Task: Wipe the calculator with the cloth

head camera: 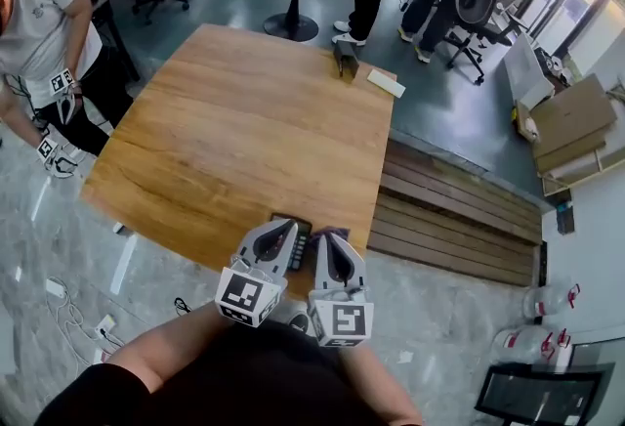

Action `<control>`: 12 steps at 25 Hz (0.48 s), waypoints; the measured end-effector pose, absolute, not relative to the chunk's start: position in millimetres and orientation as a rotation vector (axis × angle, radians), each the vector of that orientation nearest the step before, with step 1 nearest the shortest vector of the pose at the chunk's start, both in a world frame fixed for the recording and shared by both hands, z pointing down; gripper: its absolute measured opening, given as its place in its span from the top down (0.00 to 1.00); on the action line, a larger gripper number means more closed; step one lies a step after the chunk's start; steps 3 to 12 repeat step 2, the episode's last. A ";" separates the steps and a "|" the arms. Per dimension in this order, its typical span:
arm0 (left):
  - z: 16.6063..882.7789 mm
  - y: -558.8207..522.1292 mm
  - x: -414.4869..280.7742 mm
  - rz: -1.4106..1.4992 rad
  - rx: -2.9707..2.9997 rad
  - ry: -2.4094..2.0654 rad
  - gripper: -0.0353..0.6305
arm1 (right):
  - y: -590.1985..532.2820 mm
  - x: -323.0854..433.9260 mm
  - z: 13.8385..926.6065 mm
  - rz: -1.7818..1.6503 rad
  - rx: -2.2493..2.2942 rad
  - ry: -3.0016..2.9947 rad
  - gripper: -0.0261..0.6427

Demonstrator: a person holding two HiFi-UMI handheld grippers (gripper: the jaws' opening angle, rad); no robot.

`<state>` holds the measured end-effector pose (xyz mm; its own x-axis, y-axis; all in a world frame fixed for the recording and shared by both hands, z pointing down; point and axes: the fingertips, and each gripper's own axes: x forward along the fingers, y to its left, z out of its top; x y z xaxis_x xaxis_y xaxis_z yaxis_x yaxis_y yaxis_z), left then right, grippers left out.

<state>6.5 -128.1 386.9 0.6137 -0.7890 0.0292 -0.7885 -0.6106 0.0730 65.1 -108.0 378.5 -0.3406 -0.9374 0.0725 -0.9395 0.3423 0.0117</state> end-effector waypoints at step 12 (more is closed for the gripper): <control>389.4 -127.1 6.5 -0.003 2.746 -1.344 0.94 | -107.6 64.5 379.1 0.048 1.763 -2.529 0.94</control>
